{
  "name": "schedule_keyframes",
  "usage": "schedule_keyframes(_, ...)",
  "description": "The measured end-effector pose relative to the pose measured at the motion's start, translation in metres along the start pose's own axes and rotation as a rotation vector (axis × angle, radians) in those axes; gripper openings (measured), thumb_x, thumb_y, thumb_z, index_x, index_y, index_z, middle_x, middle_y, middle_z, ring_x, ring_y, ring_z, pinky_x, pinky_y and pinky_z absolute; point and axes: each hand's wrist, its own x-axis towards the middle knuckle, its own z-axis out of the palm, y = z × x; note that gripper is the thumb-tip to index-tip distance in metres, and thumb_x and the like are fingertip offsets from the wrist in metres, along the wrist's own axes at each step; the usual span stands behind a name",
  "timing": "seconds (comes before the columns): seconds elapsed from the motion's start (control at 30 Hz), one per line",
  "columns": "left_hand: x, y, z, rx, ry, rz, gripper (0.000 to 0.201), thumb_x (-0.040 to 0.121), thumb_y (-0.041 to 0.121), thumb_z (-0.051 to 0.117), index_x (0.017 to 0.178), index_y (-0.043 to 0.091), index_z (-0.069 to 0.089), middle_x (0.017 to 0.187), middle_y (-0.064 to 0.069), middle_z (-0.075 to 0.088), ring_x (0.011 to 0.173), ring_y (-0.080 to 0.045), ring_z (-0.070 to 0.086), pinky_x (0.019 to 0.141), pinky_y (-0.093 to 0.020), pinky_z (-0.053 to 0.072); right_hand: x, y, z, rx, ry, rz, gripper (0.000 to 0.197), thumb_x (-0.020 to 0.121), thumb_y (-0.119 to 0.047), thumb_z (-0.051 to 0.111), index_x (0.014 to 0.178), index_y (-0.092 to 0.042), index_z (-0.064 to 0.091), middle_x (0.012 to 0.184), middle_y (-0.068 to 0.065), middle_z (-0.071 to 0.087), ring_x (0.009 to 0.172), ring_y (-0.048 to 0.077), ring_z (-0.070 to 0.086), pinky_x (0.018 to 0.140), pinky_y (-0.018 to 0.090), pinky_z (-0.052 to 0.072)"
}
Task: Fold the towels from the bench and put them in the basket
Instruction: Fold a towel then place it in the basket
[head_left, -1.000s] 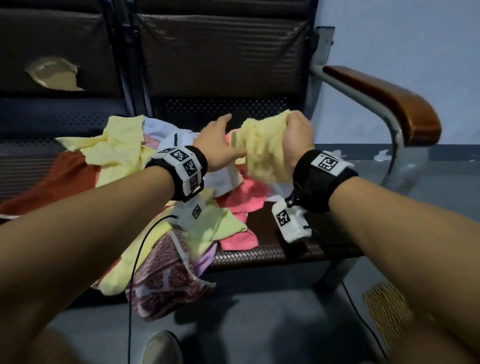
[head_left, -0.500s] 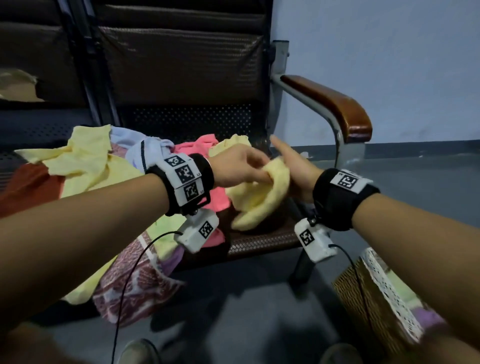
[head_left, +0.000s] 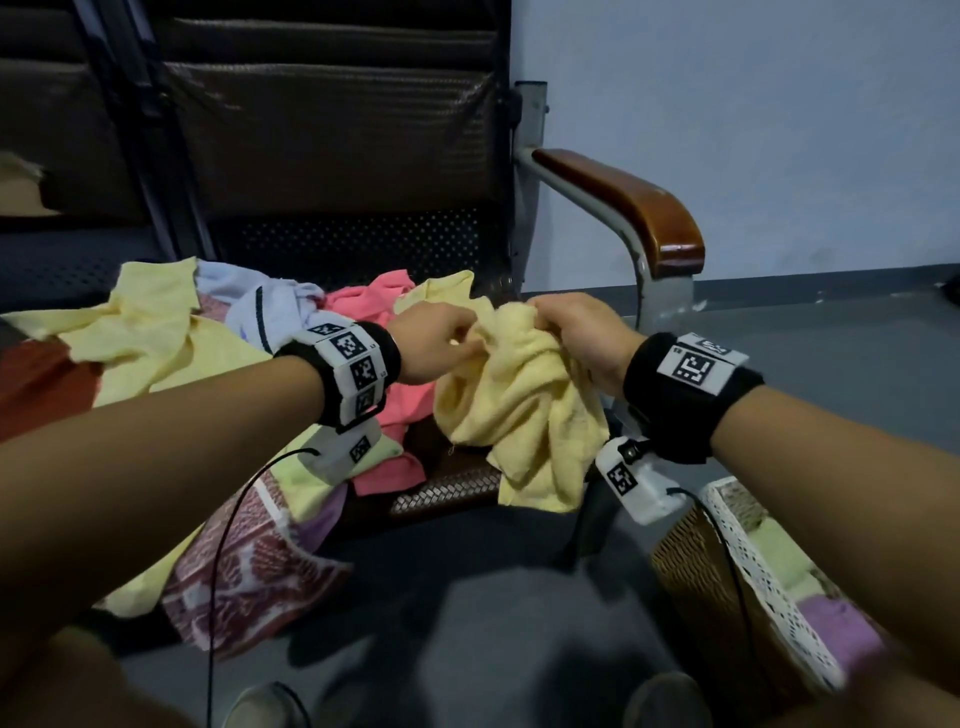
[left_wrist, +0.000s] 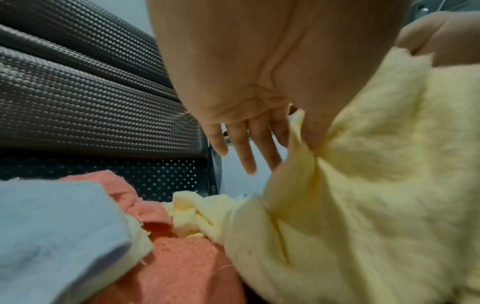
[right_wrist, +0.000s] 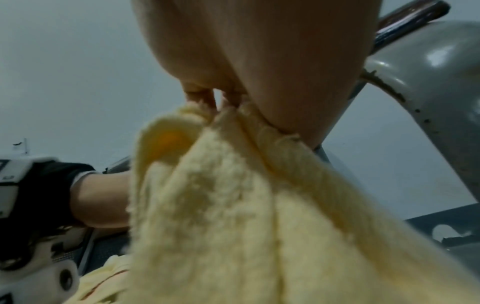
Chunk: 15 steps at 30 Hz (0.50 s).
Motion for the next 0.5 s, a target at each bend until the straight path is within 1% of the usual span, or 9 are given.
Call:
schedule_keyframes(0.07,0.002,-0.002,-0.005,-0.073,0.130,-0.074,0.027,0.103,0.028,0.046,0.085,0.010,0.055,0.077,-0.002,0.058,0.079,-0.026,0.056,0.066,-0.035,0.038,0.004,0.004,-0.010,-0.065,0.053,-0.002,0.025,0.077,-0.039,0.063,0.074,-0.015,0.059,0.079,0.000,0.062,0.076,0.020,0.058,0.073,0.038,0.047)
schedule_keyframes(0.13,0.002,-0.005,-0.016,-0.132,0.274,-0.115,0.029,0.103,0.033,0.047,0.084,0.013,0.053,0.073,0.002,0.054,0.073,-0.022,0.053,0.064,-0.034,0.032,0.007,0.008,-0.017,-0.244,0.054,-0.024,0.041,0.075,-0.055,0.075,0.093,-0.022,0.060,0.092,-0.005,0.069,0.083,0.015,0.066,0.075,0.034,0.053)
schedule_keyframes(0.17,0.001,-0.005,-0.022,-0.169,0.332,-0.122,0.029,0.102,0.037,0.049,0.081,0.017,0.053,0.072,0.005,0.054,0.071,-0.018,0.052,0.063,-0.033,0.031,0.009,0.011,-0.018,-0.375,0.058,-0.048,0.043,0.075,-0.057,0.076,0.098,-0.025,0.058,0.094,-0.005,0.068,0.086,0.015,0.066,0.074,0.034,0.053)
schedule_keyframes(0.23,-0.001,-0.003,-0.034,-0.266,0.384,-0.126,0.030,0.096,0.045,0.057,0.074,0.026,0.056,0.068,0.011,0.055,0.066,-0.007,0.052,0.059,-0.029,0.034,0.013,0.016,-0.017,-0.593,0.115,-0.094,0.028,0.082,-0.051,0.071,0.094,-0.029,0.059,0.090,-0.005,0.066,0.088,0.019,0.064,0.073,0.034,0.049)
schedule_keyframes(0.3,-0.003,-0.001,-0.045,-0.407,0.360,-0.143,0.027,0.089,0.049,0.065,0.070,0.031,0.064,0.063,0.015,0.060,0.061,0.001,0.055,0.055,-0.021,0.041,0.019,0.014,-0.015,-0.598,0.174,-0.122,0.008,0.089,-0.040,0.063,0.088,-0.032,0.061,0.085,-0.007,0.064,0.089,0.021,0.063,0.074,0.033,0.047)
schedule_keyframes(0.33,-0.006,-0.001,-0.049,-0.464,0.320,-0.155,0.022,0.085,0.048,0.070,0.070,0.031,0.067,0.062,0.016,0.063,0.059,0.003,0.058,0.053,-0.017,0.044,0.021,0.012,-0.014,-0.554,0.176,-0.143,0.004,0.091,-0.034,0.060,0.089,-0.033,0.062,0.084,-0.008,0.063,0.090,0.021,0.062,0.076,0.033,0.047)
schedule_keyframes(0.4,-0.010,-0.003,-0.055,-0.466,0.215,-0.164,0.017,0.079,0.036,0.079,0.072,0.026,0.068,0.061,0.013,0.065,0.058,0.000,0.061,0.053,-0.018,0.048,0.025,0.006,-0.011,-0.469,0.164,-0.196,0.016,0.096,-0.022,0.053,0.098,-0.030,0.067,0.090,-0.007,0.066,0.093,0.020,0.063,0.083,0.035,0.050)
schedule_keyframes(0.47,-0.016,-0.004,-0.055,-0.334,0.121,-0.153,0.019,0.078,0.022,0.078,0.068,0.024,0.062,0.063,0.010,0.062,0.065,-0.012,0.062,0.056,-0.026,0.048,0.027,-0.001,-0.006,-0.394,0.166,-0.238,0.026,0.097,-0.016,0.051,0.114,-0.024,0.069,0.102,-0.006,0.069,0.101,0.017,0.063,0.093,0.038,0.052)
schedule_keyframes(0.5,-0.019,-0.004,-0.054,-0.295,0.095,-0.158,0.020,0.078,0.021,0.077,0.067,0.024,0.061,0.066,0.007,0.062,0.070,-0.017,0.062,0.060,-0.029,0.048,0.027,-0.005,-0.003,-0.370,0.159,-0.263,0.030,0.096,-0.013,0.052,0.119,-0.023,0.068,0.106,-0.007,0.068,0.105,0.014,0.063,0.096,0.037,0.052)
